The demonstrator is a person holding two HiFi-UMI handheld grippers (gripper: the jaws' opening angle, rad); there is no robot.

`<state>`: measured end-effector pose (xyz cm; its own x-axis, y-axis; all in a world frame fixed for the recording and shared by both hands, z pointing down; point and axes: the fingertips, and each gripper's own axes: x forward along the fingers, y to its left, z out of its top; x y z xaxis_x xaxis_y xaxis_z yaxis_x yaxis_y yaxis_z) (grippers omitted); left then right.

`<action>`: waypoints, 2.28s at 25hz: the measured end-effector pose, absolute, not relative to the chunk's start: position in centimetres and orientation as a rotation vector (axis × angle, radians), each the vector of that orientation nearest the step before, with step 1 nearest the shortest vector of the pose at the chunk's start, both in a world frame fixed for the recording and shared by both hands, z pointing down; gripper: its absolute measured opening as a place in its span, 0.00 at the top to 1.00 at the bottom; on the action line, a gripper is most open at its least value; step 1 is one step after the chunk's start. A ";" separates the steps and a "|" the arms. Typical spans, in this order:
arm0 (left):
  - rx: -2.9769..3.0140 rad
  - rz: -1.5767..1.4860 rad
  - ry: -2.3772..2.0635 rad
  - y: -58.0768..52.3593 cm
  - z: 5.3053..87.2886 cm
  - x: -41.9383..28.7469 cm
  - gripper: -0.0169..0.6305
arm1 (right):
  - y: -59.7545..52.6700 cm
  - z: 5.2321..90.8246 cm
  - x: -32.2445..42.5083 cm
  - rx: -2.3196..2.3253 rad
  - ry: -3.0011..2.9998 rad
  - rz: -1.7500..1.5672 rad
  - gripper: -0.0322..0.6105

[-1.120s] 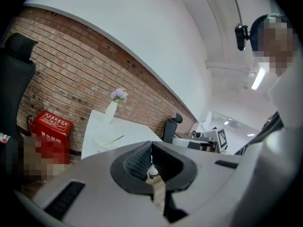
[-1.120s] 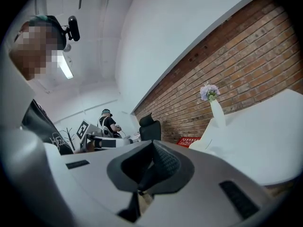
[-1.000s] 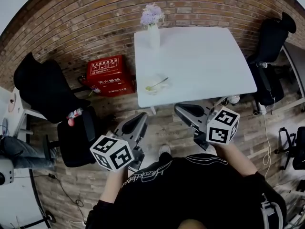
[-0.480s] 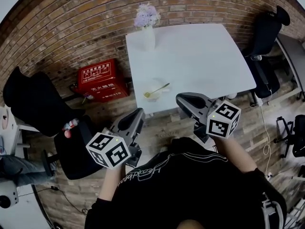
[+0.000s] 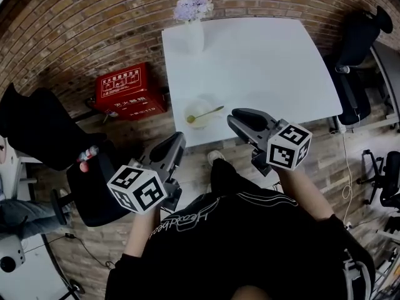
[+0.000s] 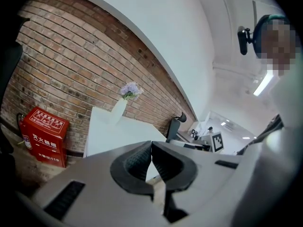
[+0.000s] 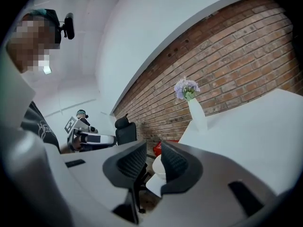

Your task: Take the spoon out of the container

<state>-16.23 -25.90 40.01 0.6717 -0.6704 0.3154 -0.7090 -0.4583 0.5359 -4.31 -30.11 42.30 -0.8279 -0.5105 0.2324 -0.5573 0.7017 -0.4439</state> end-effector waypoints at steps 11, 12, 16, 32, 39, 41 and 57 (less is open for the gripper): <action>2.157 0.092 -1.104 -28.5 42.0 -17.4 0.97 | -33.4 48.5 -5.2 0.860 -2.683 0.828 0.79; 2.150 0.092 -1.110 -28.7 42.2 -17.5 0.97 | -33.6 49.0 -5.3 0.856 -2.671 0.834 0.79; 2.124 0.105 -1.131 -29.2 43.0 -18.1 0.97 | -34.5 50.9 -5.7 0.850 -2.635 0.857 0.79; 2.058 0.108 -1.177 -29.3 44.8 -19.9 0.97 | -35.8 53.4 -7.9 0.823 -2.603 0.930 0.92; 2.060 0.105 -1.175 -29.6 44.7 -20.1 0.97 | -36.2 53.3 -8.0 0.856 -2.592 0.925 0.95; 2.059 0.103 -1.174 -29.5 44.8 -20.1 0.97 | -36.3 53.2 -8.0 0.865 -2.593 0.922 0.95; 2.111 0.081 -1.173 -27.1 43.6 -20.1 0.97 | -34.3 47.3 -7.3 0.935 -2.697 0.831 0.95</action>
<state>-20.09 -27.11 43.65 0.5859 -0.7194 0.3732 -0.7640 -0.3366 0.5505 -7.30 -34.32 47.27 -0.7894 -0.5197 0.3268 -0.6135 0.6484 -0.4509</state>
